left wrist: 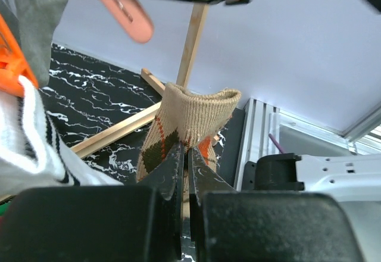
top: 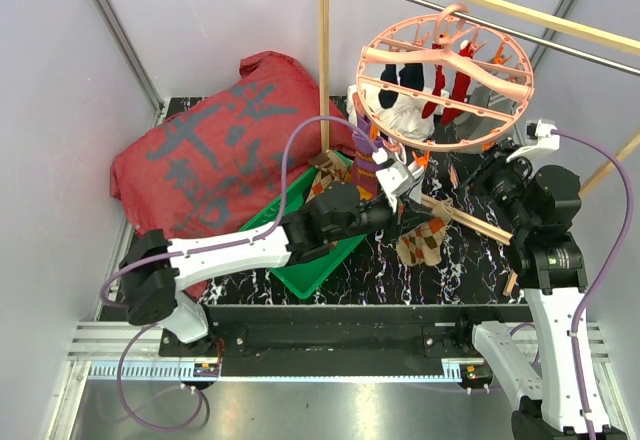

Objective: Clip the socks to the hanger
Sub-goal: Clamp the sock onto the hanger, then open the clamp at the hanger.

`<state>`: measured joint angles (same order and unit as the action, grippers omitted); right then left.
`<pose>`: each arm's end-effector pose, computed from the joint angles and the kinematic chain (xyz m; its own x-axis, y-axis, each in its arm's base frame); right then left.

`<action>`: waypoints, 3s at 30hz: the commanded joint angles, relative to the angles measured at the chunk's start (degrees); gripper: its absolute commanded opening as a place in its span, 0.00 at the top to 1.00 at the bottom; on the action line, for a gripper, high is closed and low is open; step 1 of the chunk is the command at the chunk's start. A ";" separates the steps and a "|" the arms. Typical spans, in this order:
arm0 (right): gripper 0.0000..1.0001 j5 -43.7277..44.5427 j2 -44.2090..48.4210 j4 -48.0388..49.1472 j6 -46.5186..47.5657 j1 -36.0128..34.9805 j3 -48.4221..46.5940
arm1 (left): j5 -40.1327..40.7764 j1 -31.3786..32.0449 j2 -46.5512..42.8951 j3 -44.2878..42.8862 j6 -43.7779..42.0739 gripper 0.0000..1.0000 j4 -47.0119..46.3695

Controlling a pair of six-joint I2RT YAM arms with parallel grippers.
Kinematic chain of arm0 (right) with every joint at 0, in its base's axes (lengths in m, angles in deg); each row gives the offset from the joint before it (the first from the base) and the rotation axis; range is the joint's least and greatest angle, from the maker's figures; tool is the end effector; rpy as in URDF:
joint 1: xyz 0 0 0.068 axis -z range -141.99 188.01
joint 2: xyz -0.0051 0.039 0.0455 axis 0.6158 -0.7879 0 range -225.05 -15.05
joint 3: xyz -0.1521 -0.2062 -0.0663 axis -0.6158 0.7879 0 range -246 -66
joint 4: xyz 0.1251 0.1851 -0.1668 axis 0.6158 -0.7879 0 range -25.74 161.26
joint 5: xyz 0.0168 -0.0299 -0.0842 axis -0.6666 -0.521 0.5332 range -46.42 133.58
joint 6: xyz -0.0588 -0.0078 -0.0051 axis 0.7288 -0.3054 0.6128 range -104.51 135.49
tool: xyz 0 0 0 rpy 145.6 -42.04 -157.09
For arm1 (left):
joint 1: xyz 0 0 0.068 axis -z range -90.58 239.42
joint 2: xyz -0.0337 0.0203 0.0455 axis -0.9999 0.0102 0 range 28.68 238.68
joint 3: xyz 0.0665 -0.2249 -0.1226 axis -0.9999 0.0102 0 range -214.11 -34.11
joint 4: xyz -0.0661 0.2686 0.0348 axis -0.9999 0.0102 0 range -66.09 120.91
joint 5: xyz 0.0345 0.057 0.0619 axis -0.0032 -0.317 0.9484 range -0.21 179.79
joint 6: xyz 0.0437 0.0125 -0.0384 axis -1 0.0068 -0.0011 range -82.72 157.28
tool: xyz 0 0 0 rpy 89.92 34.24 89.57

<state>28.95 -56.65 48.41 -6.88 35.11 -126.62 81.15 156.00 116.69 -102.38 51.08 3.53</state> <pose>0.1736 0.0198 0.4180 -0.1764 0.3598 -0.9162 -0.2526 0.8831 0.3955 0.1515 -0.3664 0.3377 -0.2263 -0.0708 -0.9715 0.9401 0.2452 -0.2369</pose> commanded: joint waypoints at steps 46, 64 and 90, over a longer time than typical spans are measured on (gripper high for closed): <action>1.00 -0.48 1.88 3.87 -0.92 0.17 1.29 | 6.27 -2.08 7.35 -13.11 1.49 1.00 -0.63; 0.89 -3.30 2.67 6.50 -2.50 0.08 2.70 | 5.22 -2.08 7.79 -15.40 3.69 1.00 -0.62; 0.23 19.31 5.22 -10.46 21.05 0.00 -7.58 | 2.58 -6.29 4.37 -11.18 6.06 0.89 1.13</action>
<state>44.71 -48.74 39.95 7.72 35.14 -133.00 86.20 150.91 124.40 -113.98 55.69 6.70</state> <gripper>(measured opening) 0.762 0.105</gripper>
